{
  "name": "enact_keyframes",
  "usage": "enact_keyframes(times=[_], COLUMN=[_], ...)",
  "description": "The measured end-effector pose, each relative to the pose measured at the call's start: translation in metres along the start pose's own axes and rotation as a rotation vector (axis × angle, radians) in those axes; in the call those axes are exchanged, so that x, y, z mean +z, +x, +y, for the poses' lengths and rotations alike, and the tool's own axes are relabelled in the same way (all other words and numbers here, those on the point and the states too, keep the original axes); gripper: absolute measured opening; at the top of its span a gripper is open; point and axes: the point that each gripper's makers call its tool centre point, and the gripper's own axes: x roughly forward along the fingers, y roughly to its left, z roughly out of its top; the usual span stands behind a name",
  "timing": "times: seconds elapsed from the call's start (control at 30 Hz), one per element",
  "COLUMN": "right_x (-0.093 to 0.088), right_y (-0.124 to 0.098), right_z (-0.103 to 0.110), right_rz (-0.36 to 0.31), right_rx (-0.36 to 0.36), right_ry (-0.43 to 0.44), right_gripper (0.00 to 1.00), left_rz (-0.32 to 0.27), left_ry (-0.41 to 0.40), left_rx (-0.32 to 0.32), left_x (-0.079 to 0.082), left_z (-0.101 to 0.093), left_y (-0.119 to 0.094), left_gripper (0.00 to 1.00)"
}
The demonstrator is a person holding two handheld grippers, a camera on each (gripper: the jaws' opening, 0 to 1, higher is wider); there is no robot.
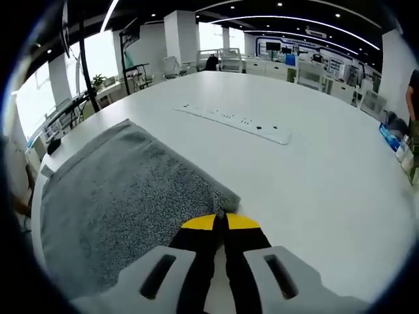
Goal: Fold the towel on the table until its edges align and the towel forms a compact rectangular stack.
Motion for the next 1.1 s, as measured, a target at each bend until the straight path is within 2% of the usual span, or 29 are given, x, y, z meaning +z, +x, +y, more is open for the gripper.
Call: enact_keyframes(times=[0.13, 0.27, 0.47, 0.57, 0.73, 0.83, 0.9, 0.97, 1.1], right_x=[-0.004, 0.004, 0.008, 0.006, -0.003, -0.004, -0.003, -0.002, -0.001], right_y=[-0.011, -0.019, -0.017, -0.013, -0.005, -0.004, -0.006, -0.005, -0.009], right_z=[-0.005, -0.007, -0.021, -0.022, -0.024, -0.021, -0.02, -0.017, -0.021], right_rz=[-0.006, -0.038, -0.057, -0.042, -0.024, -0.038, -0.042, -0.058, -0.071], right_rx=[0.021, 0.012, 0.006, 0.008, -0.001, 0.016, 0.021, 0.046, 0.05], right_ry=[0.01, -0.01, 0.043, 0.049, 0.065, 0.088, 0.094, 0.102, 0.114], right_gripper=[0.04, 0.06, 0.11, 0.12, 0.11, 0.06, 0.05, 0.02, 0.01], left_rz=[0.003, 0.008, 0.016, 0.016, 0.012, 0.007, -0.009, -0.011, -0.03], left_ry=[0.042, 0.074, 0.085, 0.082, 0.096, 0.106, 0.148, 0.138, 0.124], left_rx=[-0.033, -0.048, -0.069, -0.068, -0.063, -0.053, -0.028, -0.024, -0.025], left_x=[0.008, 0.013, 0.016, 0.016, 0.016, 0.015, 0.016, 0.017, 0.024], left_z=[-0.011, -0.016, -0.018, -0.018, -0.018, -0.019, -0.019, -0.019, -0.016], left_y=[0.013, 0.021, 0.025, 0.025, 0.025, 0.024, 0.023, 0.022, 0.016], left_gripper=[0.03, 0.03, 0.03, 0.03, 0.03, 0.03, 0.02, 0.02, 0.02])
